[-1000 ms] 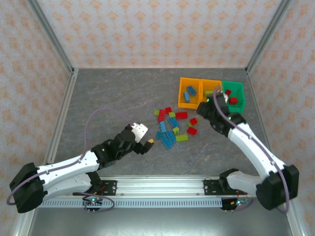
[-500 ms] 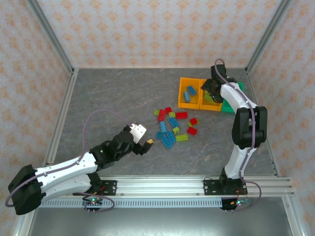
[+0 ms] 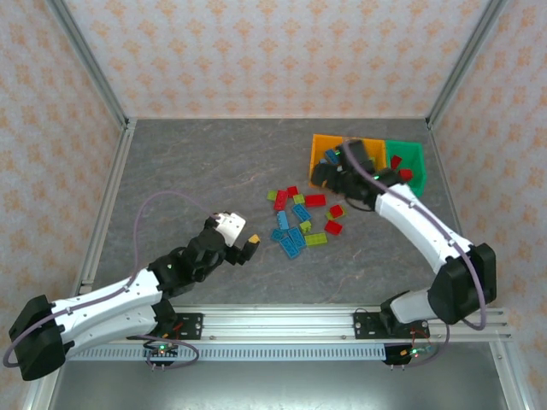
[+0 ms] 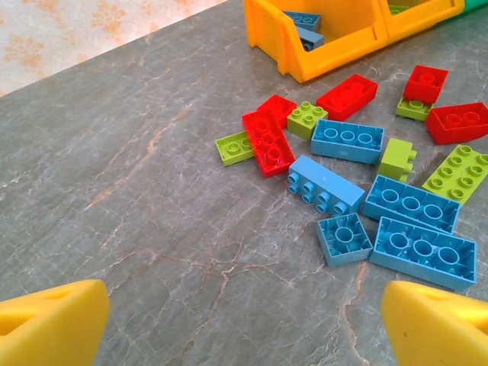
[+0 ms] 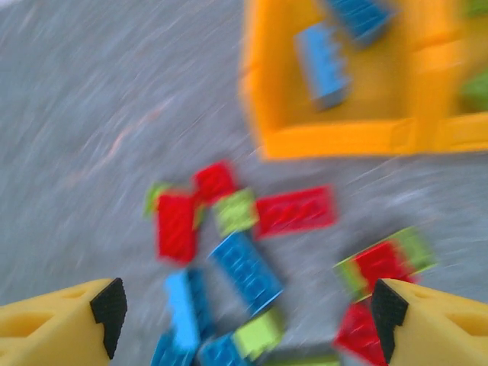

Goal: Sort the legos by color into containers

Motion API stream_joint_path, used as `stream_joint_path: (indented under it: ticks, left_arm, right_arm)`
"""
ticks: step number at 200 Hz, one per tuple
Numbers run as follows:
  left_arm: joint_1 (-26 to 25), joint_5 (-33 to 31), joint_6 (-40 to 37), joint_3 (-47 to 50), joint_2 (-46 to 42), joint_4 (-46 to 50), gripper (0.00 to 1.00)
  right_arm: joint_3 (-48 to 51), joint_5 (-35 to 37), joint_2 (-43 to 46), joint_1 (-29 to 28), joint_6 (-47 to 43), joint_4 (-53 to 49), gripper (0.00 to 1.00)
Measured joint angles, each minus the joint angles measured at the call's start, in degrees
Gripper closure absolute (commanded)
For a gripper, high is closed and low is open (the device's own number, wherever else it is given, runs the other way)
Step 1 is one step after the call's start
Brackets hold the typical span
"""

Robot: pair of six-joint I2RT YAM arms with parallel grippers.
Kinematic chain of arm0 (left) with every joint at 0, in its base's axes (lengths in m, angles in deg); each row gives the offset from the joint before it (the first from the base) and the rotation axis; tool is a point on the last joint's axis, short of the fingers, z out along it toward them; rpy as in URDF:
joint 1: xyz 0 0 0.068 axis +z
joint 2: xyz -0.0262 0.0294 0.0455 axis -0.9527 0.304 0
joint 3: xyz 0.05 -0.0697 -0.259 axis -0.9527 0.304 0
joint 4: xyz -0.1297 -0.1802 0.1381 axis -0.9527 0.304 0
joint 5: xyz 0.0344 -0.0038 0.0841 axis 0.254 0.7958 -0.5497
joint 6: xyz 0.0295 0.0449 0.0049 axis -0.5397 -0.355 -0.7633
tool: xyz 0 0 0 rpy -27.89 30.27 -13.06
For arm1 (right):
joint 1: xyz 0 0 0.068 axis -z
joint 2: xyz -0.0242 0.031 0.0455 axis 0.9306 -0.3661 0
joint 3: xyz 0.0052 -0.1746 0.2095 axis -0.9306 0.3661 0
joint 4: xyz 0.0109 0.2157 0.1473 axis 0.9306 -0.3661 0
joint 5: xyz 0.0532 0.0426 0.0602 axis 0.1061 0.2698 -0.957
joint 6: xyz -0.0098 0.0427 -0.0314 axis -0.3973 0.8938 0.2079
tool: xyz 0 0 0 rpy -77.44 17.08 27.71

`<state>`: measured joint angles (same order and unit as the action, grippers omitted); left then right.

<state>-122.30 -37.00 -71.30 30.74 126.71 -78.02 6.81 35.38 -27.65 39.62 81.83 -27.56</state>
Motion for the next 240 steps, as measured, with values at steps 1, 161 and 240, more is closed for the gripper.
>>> stream_joint_path:
  ticks: [1,161,240]
  left_arm:
    - [0.00,-0.02,0.00,0.02,-0.04,0.00,0.07]
    - [0.00,0.17,-0.04,0.33,1.55,0.04,0.07]
    - [0.00,0.57,-0.04,0.33,1.55,0.02,0.07]
  right_arm:
    - [0.00,-0.09,-0.13,-0.57,-0.24,-0.04,0.15]
    - [-7.58,0.94,-30.05,-6.95,-9.97,-3.48,0.57]
    - [1.33,0.98,-14.80,-6.93,-7.48,-0.22,0.72]
